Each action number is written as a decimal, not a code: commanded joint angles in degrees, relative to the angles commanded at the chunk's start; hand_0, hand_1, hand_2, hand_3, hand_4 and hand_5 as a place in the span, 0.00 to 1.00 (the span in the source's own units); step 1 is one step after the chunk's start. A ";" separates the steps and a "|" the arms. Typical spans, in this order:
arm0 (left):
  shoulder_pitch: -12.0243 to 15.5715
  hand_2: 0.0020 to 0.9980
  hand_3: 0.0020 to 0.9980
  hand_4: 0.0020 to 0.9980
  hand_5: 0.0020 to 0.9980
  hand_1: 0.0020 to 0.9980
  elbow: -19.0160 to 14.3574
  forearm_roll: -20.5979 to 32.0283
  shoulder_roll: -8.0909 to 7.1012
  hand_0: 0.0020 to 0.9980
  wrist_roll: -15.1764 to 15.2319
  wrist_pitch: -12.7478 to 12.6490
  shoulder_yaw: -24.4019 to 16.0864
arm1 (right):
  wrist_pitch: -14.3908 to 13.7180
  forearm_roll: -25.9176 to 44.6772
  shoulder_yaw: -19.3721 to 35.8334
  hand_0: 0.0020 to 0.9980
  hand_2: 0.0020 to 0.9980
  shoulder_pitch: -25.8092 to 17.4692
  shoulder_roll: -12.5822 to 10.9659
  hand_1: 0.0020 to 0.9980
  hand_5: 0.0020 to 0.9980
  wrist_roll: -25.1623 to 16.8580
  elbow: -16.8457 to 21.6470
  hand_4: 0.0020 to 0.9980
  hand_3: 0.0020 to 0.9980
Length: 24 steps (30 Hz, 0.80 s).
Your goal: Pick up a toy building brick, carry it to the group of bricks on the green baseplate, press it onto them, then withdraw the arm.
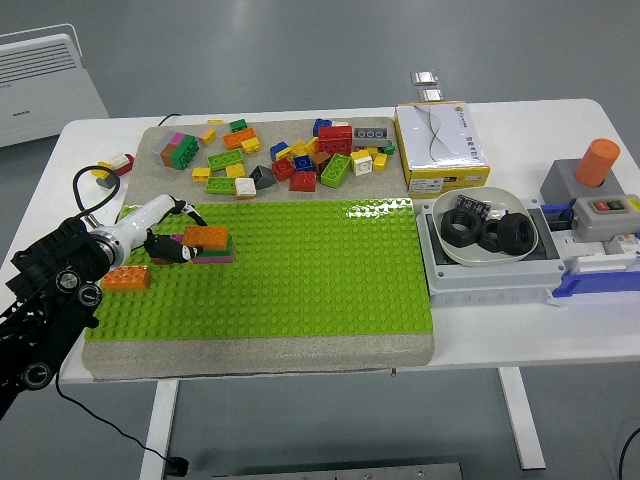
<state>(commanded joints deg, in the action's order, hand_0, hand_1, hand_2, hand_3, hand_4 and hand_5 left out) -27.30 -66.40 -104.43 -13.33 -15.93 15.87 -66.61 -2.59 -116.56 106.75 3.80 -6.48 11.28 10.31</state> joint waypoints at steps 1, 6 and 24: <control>-0.01 0.94 0.58 0.72 0.00 0.97 -0.01 0.01 0.02 1.00 0.00 -0.01 -0.01 | 0.00 -0.01 0.01 0.70 0.73 0.01 0.00 0.69 1.00 0.00 0.00 0.95 0.77; -0.02 0.94 0.59 0.74 0.00 0.97 0.00 0.02 0.06 1.00 0.02 -0.02 -0.04 | 0.00 -0.01 0.03 0.70 0.73 0.02 0.00 0.69 1.00 0.01 0.00 0.95 0.77; 0.04 0.95 0.63 0.80 0.00 0.98 0.02 0.10 0.08 1.00 0.09 -0.11 -0.10 | 0.09 -0.32 0.29 0.70 0.72 0.00 -0.02 0.69 1.00 -0.04 0.00 0.95 0.77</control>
<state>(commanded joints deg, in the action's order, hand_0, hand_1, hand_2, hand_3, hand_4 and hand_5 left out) -27.26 -66.38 -104.32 -13.25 -15.84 15.76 -66.70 -2.50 -116.88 107.04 3.80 -6.50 11.24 10.31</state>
